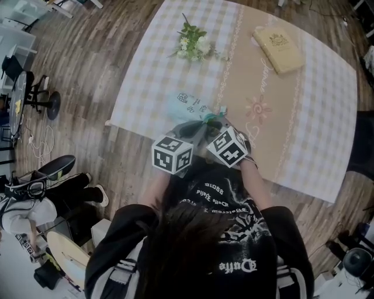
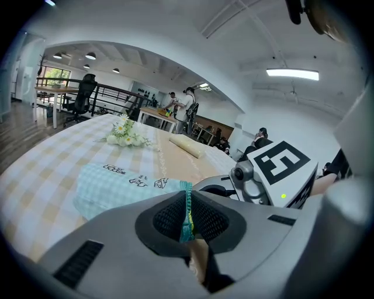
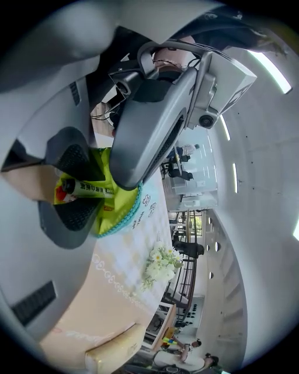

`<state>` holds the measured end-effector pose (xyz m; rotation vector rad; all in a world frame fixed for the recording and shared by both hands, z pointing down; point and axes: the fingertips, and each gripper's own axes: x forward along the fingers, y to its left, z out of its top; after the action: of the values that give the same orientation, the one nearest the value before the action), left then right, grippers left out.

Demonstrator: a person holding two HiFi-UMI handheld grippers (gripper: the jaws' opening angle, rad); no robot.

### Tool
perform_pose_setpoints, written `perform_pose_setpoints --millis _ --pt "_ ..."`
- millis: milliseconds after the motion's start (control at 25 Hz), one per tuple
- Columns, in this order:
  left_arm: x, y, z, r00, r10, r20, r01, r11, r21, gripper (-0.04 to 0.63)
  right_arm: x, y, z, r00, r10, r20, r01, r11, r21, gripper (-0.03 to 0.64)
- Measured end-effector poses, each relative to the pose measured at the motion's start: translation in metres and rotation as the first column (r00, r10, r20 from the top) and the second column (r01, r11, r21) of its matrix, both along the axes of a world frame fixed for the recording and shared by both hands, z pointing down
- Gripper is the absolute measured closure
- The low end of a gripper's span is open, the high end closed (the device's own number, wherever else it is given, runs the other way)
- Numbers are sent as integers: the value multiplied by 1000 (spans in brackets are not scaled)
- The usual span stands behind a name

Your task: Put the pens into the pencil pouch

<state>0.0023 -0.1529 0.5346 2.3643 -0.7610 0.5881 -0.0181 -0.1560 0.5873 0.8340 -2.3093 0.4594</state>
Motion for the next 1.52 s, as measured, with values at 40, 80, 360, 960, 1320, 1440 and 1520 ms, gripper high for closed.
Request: perform_pose_setpoints --millis 40,80,360,960,1320,1440,1520 --pt "0 0 0 1000 3 7 -3 1000 4 555 1 0 0 1000 4 -1 -4 1000 2 515" --pt "0 1 0 1000 8 15 -8 1000 10 555 1 0 0 1000 8 -2 -8 1000 3 503" --pt "-1 -1 0 1000 -3 8 3 1000 13 555 5 -1 -3 1000 15 -9 -15 1000 9 448" --pt "-2 -6 2 999 -45 -31 44 999 -14 555 31 18 -26 995 93 26 -93 996 4 387" --pt "9 -6 9 999 -37 0 37 999 -8 555 74 24 -59 968 239 70 -244 967 78 377" --pt "7 -8 9 997 -72 -31 71 997 -16 555 94 29 -64 948 306 87 -313 946 86 377" --pt "6 -9 8 995 -90 -48 89 996 -20 554 109 36 -65 934 347 86 -354 931 89 376"
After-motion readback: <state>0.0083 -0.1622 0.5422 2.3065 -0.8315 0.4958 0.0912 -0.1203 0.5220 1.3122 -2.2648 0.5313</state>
